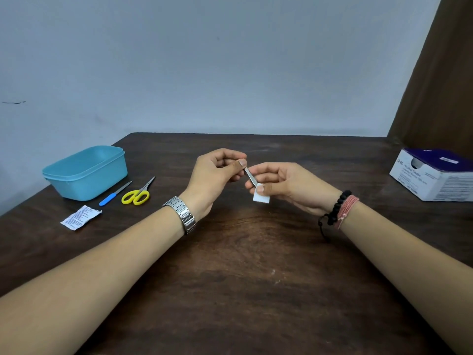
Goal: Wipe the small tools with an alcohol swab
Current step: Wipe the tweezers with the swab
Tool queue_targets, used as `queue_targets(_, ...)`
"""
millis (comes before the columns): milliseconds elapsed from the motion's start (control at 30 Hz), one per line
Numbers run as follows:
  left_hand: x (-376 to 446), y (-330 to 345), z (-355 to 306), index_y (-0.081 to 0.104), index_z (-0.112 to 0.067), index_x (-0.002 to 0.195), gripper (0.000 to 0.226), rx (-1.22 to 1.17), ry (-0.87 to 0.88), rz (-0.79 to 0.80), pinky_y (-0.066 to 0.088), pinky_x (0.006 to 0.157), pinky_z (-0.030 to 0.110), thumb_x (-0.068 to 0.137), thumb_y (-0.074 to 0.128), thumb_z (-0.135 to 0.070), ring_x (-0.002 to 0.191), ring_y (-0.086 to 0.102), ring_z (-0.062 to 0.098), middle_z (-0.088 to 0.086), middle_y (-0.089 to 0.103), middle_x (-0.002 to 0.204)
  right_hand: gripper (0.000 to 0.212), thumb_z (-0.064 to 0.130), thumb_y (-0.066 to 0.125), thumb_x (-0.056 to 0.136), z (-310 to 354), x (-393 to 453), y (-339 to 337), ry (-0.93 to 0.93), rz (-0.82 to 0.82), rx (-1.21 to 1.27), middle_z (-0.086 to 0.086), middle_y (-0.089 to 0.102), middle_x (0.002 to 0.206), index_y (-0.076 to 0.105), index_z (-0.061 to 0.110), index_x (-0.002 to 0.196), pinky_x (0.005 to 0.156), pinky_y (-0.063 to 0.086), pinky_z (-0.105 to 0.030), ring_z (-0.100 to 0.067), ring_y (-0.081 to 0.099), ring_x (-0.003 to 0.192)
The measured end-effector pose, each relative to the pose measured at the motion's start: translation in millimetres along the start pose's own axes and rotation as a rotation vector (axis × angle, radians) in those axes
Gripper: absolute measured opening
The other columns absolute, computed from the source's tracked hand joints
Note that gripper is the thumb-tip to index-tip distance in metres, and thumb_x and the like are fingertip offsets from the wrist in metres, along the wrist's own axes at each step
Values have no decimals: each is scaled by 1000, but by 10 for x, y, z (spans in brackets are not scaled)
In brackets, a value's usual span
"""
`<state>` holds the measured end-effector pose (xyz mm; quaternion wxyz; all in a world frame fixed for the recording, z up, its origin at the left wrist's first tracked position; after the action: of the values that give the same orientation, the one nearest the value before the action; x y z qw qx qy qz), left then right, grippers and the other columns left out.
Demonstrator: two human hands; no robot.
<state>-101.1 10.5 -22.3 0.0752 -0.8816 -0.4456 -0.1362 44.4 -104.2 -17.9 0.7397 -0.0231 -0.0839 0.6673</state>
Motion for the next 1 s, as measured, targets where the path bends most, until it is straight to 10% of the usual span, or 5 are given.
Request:
queue_targets(233, -29, 45, -15, 74, -13, 97, 11, 2, 11, 90, 52, 71, 20, 89, 69, -8, 73, 65, 8, 3, 69, 78, 17, 13, 62, 94, -9, 35, 56, -12, -203, -53, -9, 71, 76, 67, 2, 106, 59, 54, -24, -16, 66, 65)
queue_targets(567, 11, -20, -19, 74, -17, 94, 12, -30, 13, 77, 53, 75, 23, 89, 68, -8, 75, 64, 7, -1, 70, 78, 33, -2, 59, 91, 29, -10, -20, 30, 0, 94, -10, 72, 102, 59, 2, 124, 74, 56, -22, -11, 70, 85)
queue_targets(1000, -15, 28, -26, 72, -16, 93, 7, 28, 65, 141, 52, 73, 20, 89, 68, -12, 77, 65, 6, -1, 71, 81, 14, 14, 55, 98, 24, 2, 42, 5, -101, 43, -8, 69, 77, 65, 5, 100, 61, 55, -21, -13, 64, 65)
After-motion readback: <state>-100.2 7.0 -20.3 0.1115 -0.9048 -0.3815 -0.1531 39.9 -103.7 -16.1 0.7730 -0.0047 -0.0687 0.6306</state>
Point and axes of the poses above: each hand's wrist, its own x-axis towards the middle knuckle, its own y-axis out of the palm, z = x × y, the point moved 1 cm from there along x, towards the middle knuckle
